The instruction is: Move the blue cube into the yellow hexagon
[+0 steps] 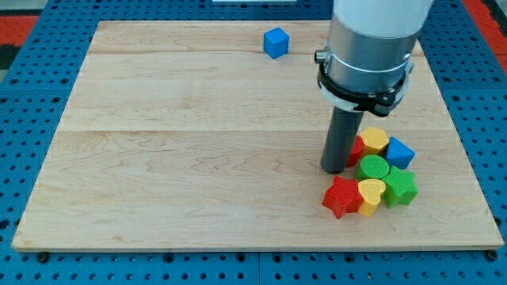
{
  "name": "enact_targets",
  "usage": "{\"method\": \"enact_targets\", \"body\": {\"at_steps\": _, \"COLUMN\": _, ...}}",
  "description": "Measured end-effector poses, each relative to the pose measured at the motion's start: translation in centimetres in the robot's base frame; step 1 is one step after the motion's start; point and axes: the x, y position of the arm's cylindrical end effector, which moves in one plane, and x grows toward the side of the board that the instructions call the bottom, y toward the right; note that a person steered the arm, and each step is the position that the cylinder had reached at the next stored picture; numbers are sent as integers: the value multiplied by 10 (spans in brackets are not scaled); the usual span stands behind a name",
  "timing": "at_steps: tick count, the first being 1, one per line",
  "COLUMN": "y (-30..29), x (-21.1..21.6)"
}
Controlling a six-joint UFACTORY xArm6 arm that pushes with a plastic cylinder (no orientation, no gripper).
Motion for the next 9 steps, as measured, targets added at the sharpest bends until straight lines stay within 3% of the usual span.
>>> {"method": "enact_targets", "body": {"at_steps": 2, "y": -35, "x": -13}}
{"method": "enact_targets", "body": {"at_steps": 3, "y": -25, "x": -42}}
{"method": "enact_targets", "body": {"at_steps": 4, "y": -11, "x": -45}}
{"method": "enact_targets", "body": {"at_steps": 6, "y": -12, "x": -1}}
{"method": "enact_targets", "body": {"at_steps": 7, "y": -28, "x": -23}}
{"method": "enact_targets", "body": {"at_steps": 9, "y": -114, "x": -75}}
